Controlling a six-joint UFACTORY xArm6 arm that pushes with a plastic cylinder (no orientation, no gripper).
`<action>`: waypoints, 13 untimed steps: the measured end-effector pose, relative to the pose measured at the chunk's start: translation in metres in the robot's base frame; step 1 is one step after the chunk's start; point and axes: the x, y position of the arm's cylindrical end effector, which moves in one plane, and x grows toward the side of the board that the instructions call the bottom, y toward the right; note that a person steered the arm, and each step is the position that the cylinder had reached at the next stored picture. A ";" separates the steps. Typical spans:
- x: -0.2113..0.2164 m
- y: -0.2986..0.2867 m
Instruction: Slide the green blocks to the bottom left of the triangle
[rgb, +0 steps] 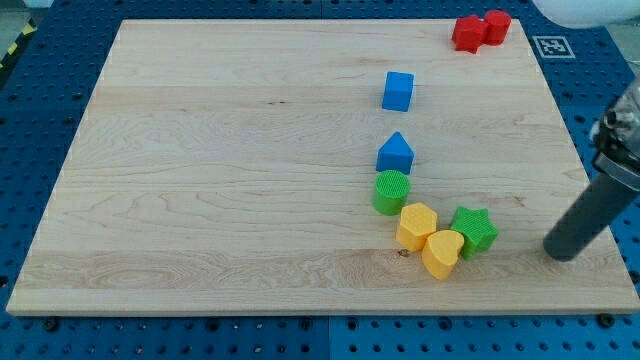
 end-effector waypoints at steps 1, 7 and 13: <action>-0.007 -0.010; -0.048 -0.106; -0.047 -0.086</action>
